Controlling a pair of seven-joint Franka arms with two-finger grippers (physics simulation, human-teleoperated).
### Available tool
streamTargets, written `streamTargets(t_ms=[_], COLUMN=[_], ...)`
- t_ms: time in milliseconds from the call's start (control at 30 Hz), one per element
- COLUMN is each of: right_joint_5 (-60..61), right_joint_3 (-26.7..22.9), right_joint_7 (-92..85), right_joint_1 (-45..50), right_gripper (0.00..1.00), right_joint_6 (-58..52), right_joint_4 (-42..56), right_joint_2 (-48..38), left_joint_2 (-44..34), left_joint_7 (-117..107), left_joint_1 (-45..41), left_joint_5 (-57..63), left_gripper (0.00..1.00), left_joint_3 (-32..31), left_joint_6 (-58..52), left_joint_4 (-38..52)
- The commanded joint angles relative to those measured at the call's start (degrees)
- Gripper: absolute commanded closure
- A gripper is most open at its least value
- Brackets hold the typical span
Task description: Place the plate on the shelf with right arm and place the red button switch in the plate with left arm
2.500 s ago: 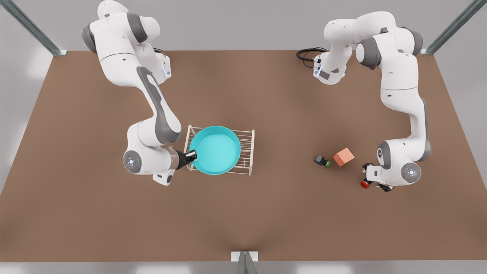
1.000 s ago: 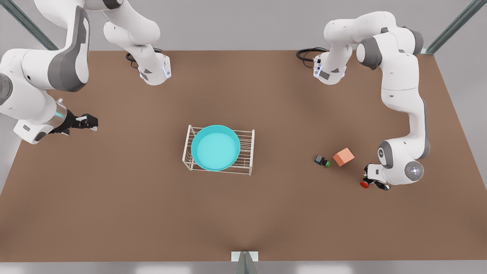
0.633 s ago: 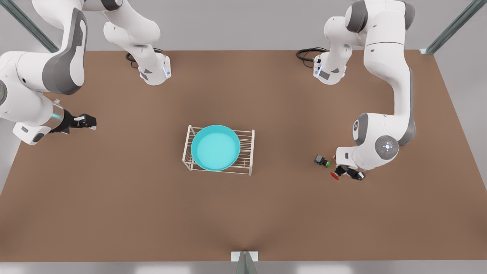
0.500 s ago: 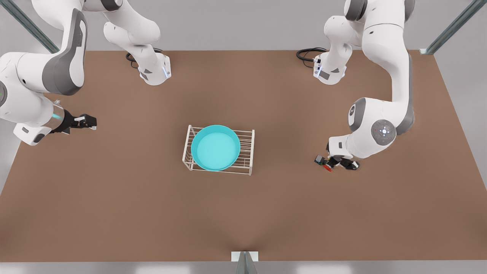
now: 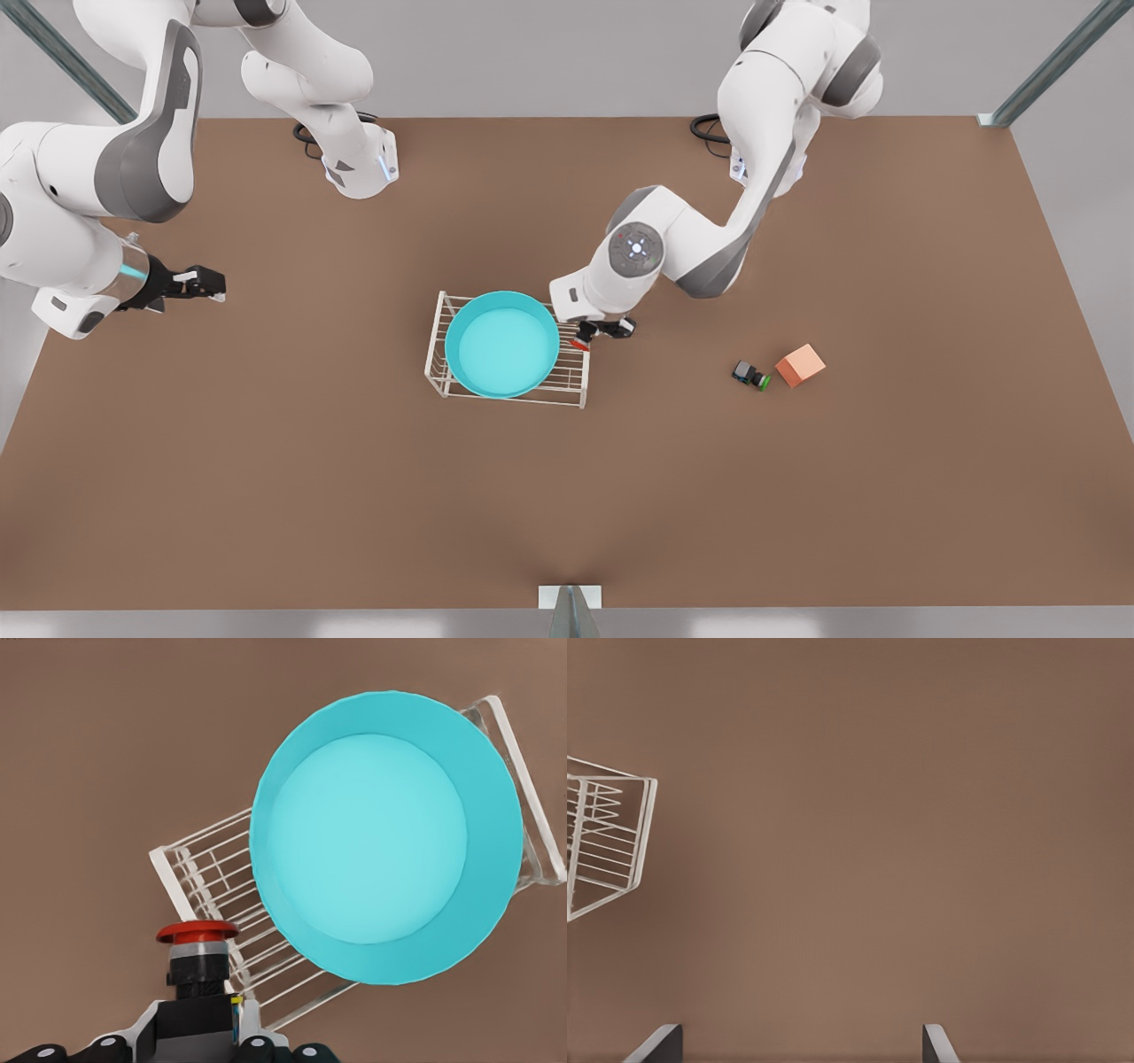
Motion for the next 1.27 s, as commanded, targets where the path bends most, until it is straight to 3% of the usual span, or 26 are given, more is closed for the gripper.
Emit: streamTargets(t_ms=[0, 100, 333, 400, 500, 633, 733, 800, 867, 933, 1233], right_joint_5=[0.27, 0.54, 0.80, 1.42, 1.42, 1.33, 1.15, 1.15, 1.15, 0.63, -1.57], right_joint_3=[-0.23, -0.58, -0.67, -1.11, -1.11, -1.20, -1.20, -1.20, -1.46, -1.46, -1.46], right_joint_7=[-0.36, -0.36, -0.36, -0.36, -0.36, -0.10, 0.34, -0.09, 0.08, 0.34, 0.34], right_joint_1=[-0.05, -0.05, -0.05, -0.05, -0.05, -0.05, -0.05, -0.05, -0.05, -0.05, -0.05], right_gripper=[0.00, 0.00, 0.00, 0.00, 0.00, 0.00, 0.00, 0.00, 0.00, 0.00, 0.00], right_joint_6=[-0.04, -0.04, -0.04, -0.04, -0.04, -0.04, -0.04, -0.04, -0.04, 0.04, 0.66], right_joint_4=[0.04, -0.14, -0.84, -0.84, -0.84, -0.67, -0.58, -0.49, -0.40, -0.40, -0.40], right_joint_2=[-0.06, -0.06, -0.06, -0.06, -0.06, -0.15, -0.32, -0.24, -0.24, -0.24, -0.32], left_joint_2=[3.65, 6.46, 14.11, 14.11, 13.85, 1.90, -2.06, -4.43, -16.38, -16.74, -16.47], left_joint_7=[-51.42, -54.23, -56.16, -55.81, -55.72, -35.17, -22.43, 3.40, 11.95, 5.72, 3.34], left_joint_1=[-1.43, -3.19, -5.83, -5.74, -5.39, 11.74, 20.71, 27.39, 28.19, 26.78, 25.90], left_joint_5=[-0.42, -0.51, -0.51, -0.33, 0.98, 2.04, 10.10, 12.94, 14.52, 15.93, 14.87], left_gripper=[0.55, 0.55, 0.53, 0.00, 0.00, 0.00, 0.00, 0.00, 0.00, 0.00, 0.00], left_joint_3=[-0.20, -0.99, -3.37, -3.37, -3.28, -3.46, -3.37, -3.54, -3.63, -3.81, -4.25], left_joint_6=[0.47, 10.48, 16.37, 16.46, 15.50, -18.86, -27.29, -33.45, -29.86, -35.56, -36.97], left_joint_4=[5.59, 6.65, 13.77, 13.59, 13.24, 13.85, 16.39, 16.49, 1.30, 1.72, 1.81])
